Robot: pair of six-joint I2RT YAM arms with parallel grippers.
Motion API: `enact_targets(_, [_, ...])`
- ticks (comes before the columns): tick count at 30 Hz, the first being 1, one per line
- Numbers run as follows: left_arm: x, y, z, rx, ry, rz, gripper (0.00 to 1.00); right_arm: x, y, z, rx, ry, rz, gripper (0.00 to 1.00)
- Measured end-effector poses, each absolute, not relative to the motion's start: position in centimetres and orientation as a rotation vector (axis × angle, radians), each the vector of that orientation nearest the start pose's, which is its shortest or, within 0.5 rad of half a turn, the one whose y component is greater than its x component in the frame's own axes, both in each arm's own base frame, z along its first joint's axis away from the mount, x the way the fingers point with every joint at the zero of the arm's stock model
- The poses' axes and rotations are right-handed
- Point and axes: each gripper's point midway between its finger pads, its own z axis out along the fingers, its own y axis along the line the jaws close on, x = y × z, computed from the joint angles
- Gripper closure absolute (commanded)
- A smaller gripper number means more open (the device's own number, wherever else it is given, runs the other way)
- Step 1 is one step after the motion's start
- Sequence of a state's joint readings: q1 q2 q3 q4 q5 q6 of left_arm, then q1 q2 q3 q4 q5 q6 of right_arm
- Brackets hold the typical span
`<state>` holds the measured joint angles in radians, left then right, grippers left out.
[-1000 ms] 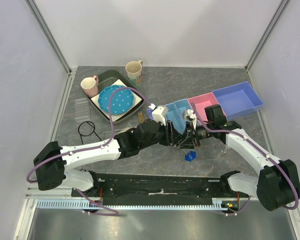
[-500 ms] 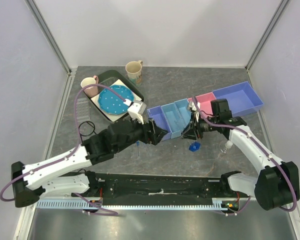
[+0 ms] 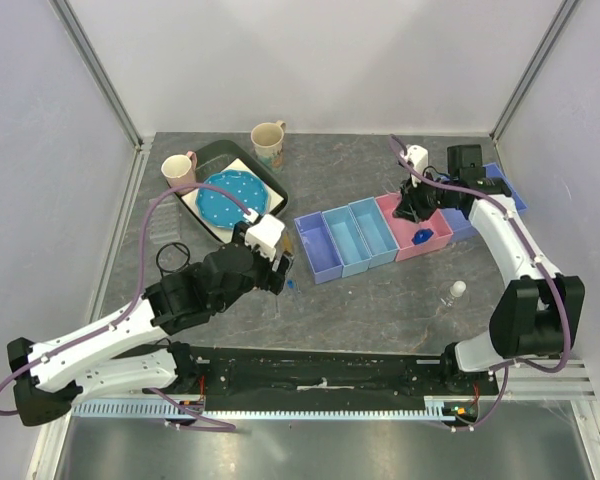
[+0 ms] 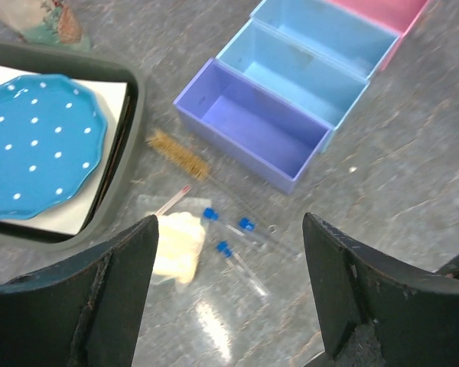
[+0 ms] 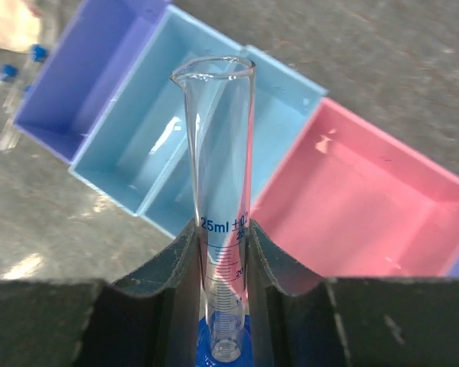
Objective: Organize the chemistry lab equipment
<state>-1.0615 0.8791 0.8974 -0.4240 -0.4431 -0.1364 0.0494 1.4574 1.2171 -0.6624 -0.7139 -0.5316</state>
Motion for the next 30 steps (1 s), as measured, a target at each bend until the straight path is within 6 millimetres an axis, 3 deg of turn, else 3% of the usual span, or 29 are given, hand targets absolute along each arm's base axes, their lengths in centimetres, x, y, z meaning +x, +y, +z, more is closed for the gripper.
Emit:
enact_targets(6, [20.6,-21.0,21.0,0.71,1.894,-0.223,0.17,39.0,9.3,18.6,-0.957,2.116,0.425,0.71])
enact_targets(10, [20.4,-20.6,19.5,0.751,1.918,-0.185,0.17,40.7,8.3,17.5,-0.965,2.158,0.353,0.69])
enact_targets(19, [20.5,-19.8,19.7,0.738,1.903,-0.163,0.17,41.4,6.9,12.1,-0.99,2.308,0.312,0.68])
enact_targets(30, [20.3,-19.5,19.8,0.735,1.9,-0.164,0.17,41.3,6.2,7.3,-0.996,2.435,0.329,0.61])
